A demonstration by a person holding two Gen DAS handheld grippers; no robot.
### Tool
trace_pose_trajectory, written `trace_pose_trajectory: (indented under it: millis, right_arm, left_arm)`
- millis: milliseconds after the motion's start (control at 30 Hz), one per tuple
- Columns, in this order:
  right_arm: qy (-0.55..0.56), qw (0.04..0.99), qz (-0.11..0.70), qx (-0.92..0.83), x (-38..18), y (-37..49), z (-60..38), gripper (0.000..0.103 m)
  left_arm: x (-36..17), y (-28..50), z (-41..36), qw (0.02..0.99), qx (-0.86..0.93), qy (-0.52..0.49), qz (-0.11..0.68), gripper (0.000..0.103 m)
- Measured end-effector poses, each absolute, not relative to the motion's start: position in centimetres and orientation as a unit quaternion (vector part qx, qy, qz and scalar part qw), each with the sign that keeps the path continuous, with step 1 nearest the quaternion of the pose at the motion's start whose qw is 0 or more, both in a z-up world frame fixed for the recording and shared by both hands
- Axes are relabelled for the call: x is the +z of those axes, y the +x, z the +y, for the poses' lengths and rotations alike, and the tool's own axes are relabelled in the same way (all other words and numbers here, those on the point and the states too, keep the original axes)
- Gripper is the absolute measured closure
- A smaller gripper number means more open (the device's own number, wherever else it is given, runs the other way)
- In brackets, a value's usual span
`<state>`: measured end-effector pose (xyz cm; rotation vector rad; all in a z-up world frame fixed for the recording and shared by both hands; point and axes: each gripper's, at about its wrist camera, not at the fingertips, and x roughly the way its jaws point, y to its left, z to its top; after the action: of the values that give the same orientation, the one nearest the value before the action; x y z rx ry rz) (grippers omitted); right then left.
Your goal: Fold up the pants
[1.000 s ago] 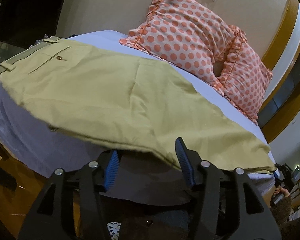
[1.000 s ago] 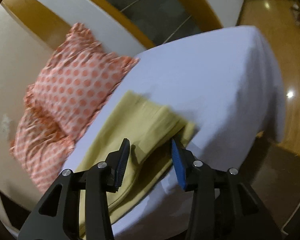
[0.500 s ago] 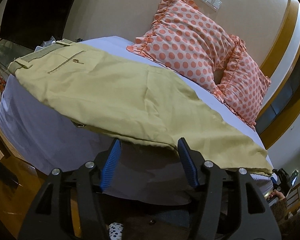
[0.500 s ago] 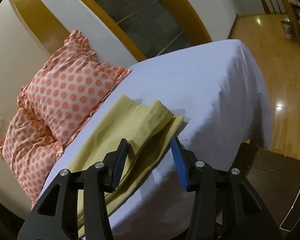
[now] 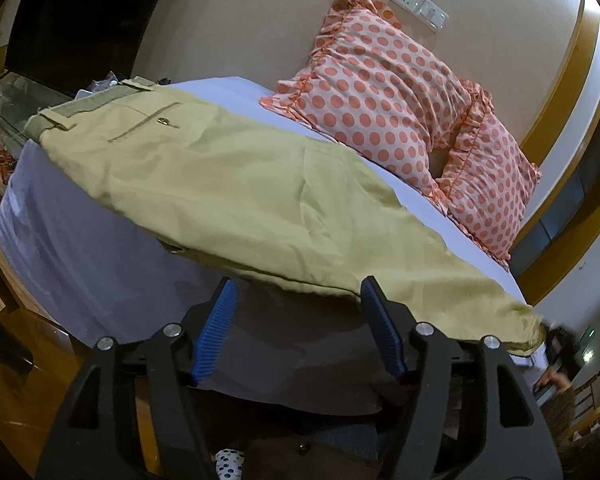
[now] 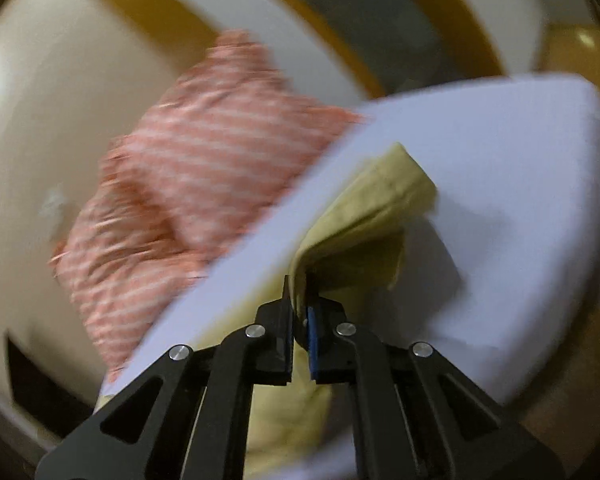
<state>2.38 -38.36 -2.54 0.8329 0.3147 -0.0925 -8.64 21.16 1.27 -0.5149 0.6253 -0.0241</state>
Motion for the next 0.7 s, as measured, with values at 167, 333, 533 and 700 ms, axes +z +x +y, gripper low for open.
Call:
trace_pose_trajectory:
  millis: [167, 333, 533, 700]
  right_arm:
    - [0.329, 0.917, 0.145, 0.172, 5.8, 7.6, -27.7, 0.097]
    - [0.164, 0.871, 0.284, 0.365, 6.3, 10.5, -12.1, 0.092]
    - [0.089, 0.853, 0.340, 0.386, 3.5, 8.9, -9.2, 0.027]
    - [0.155, 0.878, 0.327, 0.313, 3.8, 9.7, -15.9, 0.024]
  left_arm:
    - [1.7, -9.6, 20.9, 0.928, 0.003, -0.237, 0.288, 0.029]
    - [1.9, -10.4, 19.2, 0.941, -0.006, -0.186, 0.282, 0.020]
    - [0.0, -9.7, 16.4, 0.943, -0.039, -0.113, 0.312, 0.014]
    - [-2.0, -7.1, 15.5, 0.932, -0.061, -0.127, 0.335, 0.014]
